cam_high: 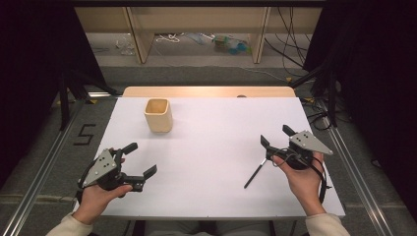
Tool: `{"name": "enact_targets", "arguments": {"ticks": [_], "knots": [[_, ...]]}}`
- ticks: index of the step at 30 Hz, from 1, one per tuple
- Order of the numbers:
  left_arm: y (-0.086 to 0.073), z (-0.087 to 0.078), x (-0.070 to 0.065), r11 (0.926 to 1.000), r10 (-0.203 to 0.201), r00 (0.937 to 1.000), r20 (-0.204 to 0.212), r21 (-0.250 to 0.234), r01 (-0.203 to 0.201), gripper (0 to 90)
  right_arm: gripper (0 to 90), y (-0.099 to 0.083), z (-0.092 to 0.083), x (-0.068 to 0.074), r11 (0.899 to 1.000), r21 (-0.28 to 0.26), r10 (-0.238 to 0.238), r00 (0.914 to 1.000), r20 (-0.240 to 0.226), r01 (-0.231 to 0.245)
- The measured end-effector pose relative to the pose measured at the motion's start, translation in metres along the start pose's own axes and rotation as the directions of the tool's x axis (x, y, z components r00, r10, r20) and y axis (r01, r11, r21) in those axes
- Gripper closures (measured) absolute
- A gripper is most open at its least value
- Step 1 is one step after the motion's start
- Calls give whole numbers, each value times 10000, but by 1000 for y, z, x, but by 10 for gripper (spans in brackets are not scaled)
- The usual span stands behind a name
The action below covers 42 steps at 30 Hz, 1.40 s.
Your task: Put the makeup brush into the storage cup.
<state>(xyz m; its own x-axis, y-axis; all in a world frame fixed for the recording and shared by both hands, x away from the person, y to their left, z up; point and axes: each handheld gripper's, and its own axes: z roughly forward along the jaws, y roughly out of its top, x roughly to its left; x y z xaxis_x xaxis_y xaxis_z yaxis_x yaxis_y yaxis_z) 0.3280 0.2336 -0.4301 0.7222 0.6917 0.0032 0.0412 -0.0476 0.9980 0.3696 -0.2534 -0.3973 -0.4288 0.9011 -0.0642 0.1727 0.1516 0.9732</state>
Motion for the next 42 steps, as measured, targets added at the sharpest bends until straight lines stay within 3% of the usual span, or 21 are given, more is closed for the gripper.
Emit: {"name": "enact_targets", "arguments": {"ticks": [9, 13, 16, 21, 22, 23, 26, 27, 28, 29, 30, 31, 32, 33, 34, 35, 36, 37, 38, 40, 42], "knots": [[0, 0, 1, 10000, 74, 10000, 9, 47, -74, 14, 207, 6, 12, 1, 9881, 1458, 417, 9980, 484, -483], [0, 0, 1, 9999, 88, 10000, 8, 68, -88, 15, 217, 8, 18, -1, 9617, 2572, 820, 9948, 603, -949], [-1, 0, 1, 10000, -21, 10000, 15, 76, 21, 16, 226, 9, 22, -1, 9287, 3522, 971, 9928, 701, -1158], [-1, 1, 1, 10000, -38, 10000, 8, 79, 38, 17, 216, 9, 29, 1, 8480, 5064, 1273, 9875, 925, -1567], [-1, 1, 1, 10000, -49, 10000, 17, 85, 49, 18, 212, 8, 30, 0, 8250, 5444, 1238, 9884, 875, -1515], [-1, 1, 1, 10000, -46, 10000, 16, 87, 46, 18, 212, 9, 31, 3, 7865, 5864, 1579, 9811, 1120, -1935], [-1, 1, 2, 10000, 6, 10000, 4, 98, -6, 20, 212, 6, 38, 4, 7322, 6465, 1643, 9768, 1376, -2142], [-1, 1, 2, 9999, 29, 10000, 8, 104, -29, 20, 212, 5, 40, 3, 7166, 6668, 1554, 9788, 1333, -2046], [-1, 1, 2, 9999, 29, 10000, 8, 104, -29, 21, 212, 5, 40, 3, 7166, 6668, 1554, 9788, 1333, -2046], [-1, 1, 2, 9999, 76, 10000, 12, 109, -76, 21, 214, 4, 41, 4, 6957, 6881, 1556, 9784, 1362, -2064], [-1, 1, 2, 9999, 46, 10000, 6, 134, -46, 22, 215, 3, 45, 5, 6474, 7291, 1704, 9746, 1454, -2219], [-1, 1, 2, 9999, 46, 10000, 6, 134, -46, 23, 215, 3, 45, 5, 6474, 7291, 1704, 9746, 1454, -2219], [-2, 1, 2, 9999, 27, 10000, 10, 153, -27, 23, 219, 0, 49, 4, 6085, 7618, 1791, 9737, 1410, -2222], [-2, 1, 2, 9999, -2, 10000, 7, 158, 2, 24, 220, -1, 50, 5, 5856, 7747, 1977, 9688, 1492, -2387], [-2, 1, 2, 9999, -2, 10000, 7, 158, 2, 24, 220, -1, 50, 5, 5856, 7747, 1977, 9688, 1492, -2387], [-2, 1, 2, 9998, -94, 10000, -19, 154, 95, 24, 221, -2, 53, 6, 5648, 7845, 2124, 9637, 1618, -2562], [-2, 1, 2, 9998, -93, 10000, -31, 158, 94, 25, 240, -3, 57, 8, 5078, 8108, 2352, 9523, 1944, -2910], [-2, 1, 2, 9998, -89, 10000, -28, 159, 90, 25, 240, -4, 59, 9, 4845, 8213, 2337, 9493, 2104, -3013], [-2, 1, 2, 9998, -79, 10000, -22, 165, 79, 25, 240, -5, 61, 9, 4691, 8290, 2306, 9484, 2177, -3044], [-2, 1, 2, 9998, -25, 10000, -6, 175, 26, 26, 241, -7, 63, 8, 4766, 8293, 2194, 9530, 2090, -2916], [-2, 1, 2, 9998, -32, 10000, -7, 180, 32, 27, 246, -8, 68, 9, 4299, 8446, 2321, 9431, 2383, -3192]]}}
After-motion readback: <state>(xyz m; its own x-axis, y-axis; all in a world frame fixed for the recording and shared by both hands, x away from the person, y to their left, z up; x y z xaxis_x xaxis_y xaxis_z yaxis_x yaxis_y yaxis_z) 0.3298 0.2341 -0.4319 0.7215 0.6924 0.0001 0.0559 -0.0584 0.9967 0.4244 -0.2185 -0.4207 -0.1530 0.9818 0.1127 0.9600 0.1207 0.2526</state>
